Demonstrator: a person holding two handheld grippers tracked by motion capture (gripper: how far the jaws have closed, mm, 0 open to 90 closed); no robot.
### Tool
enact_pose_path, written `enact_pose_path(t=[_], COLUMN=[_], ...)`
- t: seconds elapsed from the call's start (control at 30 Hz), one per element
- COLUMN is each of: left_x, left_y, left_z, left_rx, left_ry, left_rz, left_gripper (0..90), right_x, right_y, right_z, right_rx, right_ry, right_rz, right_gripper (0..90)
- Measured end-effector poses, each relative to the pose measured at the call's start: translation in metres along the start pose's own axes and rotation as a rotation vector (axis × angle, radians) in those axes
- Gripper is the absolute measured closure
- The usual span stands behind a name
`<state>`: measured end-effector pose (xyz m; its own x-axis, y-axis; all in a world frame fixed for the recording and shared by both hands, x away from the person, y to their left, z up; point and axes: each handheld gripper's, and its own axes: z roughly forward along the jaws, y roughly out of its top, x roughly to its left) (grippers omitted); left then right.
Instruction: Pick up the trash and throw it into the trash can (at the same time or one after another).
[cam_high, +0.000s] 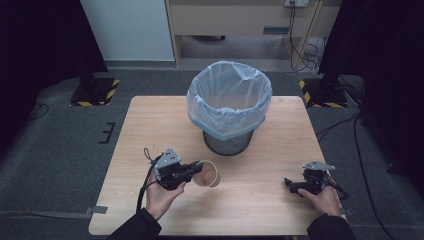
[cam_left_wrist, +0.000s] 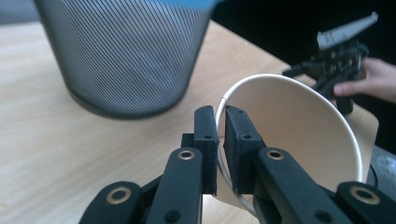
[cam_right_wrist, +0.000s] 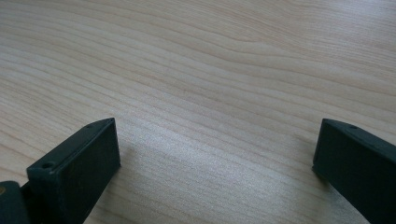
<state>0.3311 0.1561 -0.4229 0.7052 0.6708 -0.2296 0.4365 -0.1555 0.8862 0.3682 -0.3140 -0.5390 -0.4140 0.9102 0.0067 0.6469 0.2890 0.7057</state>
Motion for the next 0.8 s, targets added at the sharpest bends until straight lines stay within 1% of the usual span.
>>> enact_pose_path(t=[0.03, 0.07, 0.1, 0.13, 0.17, 0.2, 0.23, 0.3, 0.33, 0.47, 0.5, 0.63, 0.77, 0.8], left_x=[0.000, 0.002, 0.002, 0.004, 0.004, 0.007, 0.007, 0.009, 0.011, 0.014, 0.014, 0.015, 0.016, 0.017], left_y=[0.000, 0.006, 0.006, 0.012, 0.012, 0.017, 0.017, 0.023, 0.028, 0.037, 0.037, 0.044, 0.052, 0.057], left_z=[0.000, -0.007, -0.007, -0.014, -0.014, -0.021, -0.021, -0.028, -0.036, -0.049, -0.049, -0.060, -0.068, -0.071], left_rx=[0.000, -0.029, -0.029, -0.059, -0.059, -0.089, -0.089, -0.123, -0.154, -0.212, -0.212, -0.261, -0.302, -0.324], left_ry=[0.000, 0.010, 0.010, 0.019, 0.019, 0.029, 0.029, 0.039, 0.049, 0.069, 0.069, 0.084, 0.090, 0.095], left_rz=[0.000, -0.001, -0.001, -0.003, -0.003, -0.004, -0.004, -0.008, -0.008, -0.007, -0.007, -0.003, 0.005, 0.009], left_gripper=[83.5, 83.5, 83.5, 83.5, 83.5, 83.5, 83.5, 83.5, 83.5, 83.5, 83.5, 83.5, 83.6, 83.5], right_x=[0.000, 0.000, 0.000, 0.000, 0.000, 0.000, 0.000, 0.000, 0.000, 0.000, 0.000, 0.000, 0.000, 0.000], right_y=[0.000, 0.000, 0.000, 0.000, 0.000, 0.000, 0.000, 0.000, 0.000, 0.000, 0.000, 0.000, 0.000, 0.000], right_z=[0.000, 0.000, 0.000, 0.000, 0.000, 0.000, 0.000, 0.000, 0.000, 0.000, 0.000, 0.000, 0.000, 0.000], right_rx=[0.000, 0.000, 0.000, 0.000, 0.000, 0.000, 0.000, 0.000, 0.000, 0.000, 0.000, 0.000, 0.000, 0.000], right_ry=[0.000, 0.000, 0.000, 0.000, 0.000, 0.000, 0.000, 0.000, 0.000, 0.000, 0.000, 0.000, 0.000, 0.000], right_rz=[0.000, -0.001, -0.001, 0.000, 0.000, 0.000, 0.000, 0.000, -0.001, 0.000, 0.000, 0.000, -0.001, 0.000], right_gripper=[0.8, 0.8, 0.8, 0.8, 0.8, 0.8, 0.8, 0.8, 0.8, 0.8, 0.8, 0.8, 0.8, 0.8])
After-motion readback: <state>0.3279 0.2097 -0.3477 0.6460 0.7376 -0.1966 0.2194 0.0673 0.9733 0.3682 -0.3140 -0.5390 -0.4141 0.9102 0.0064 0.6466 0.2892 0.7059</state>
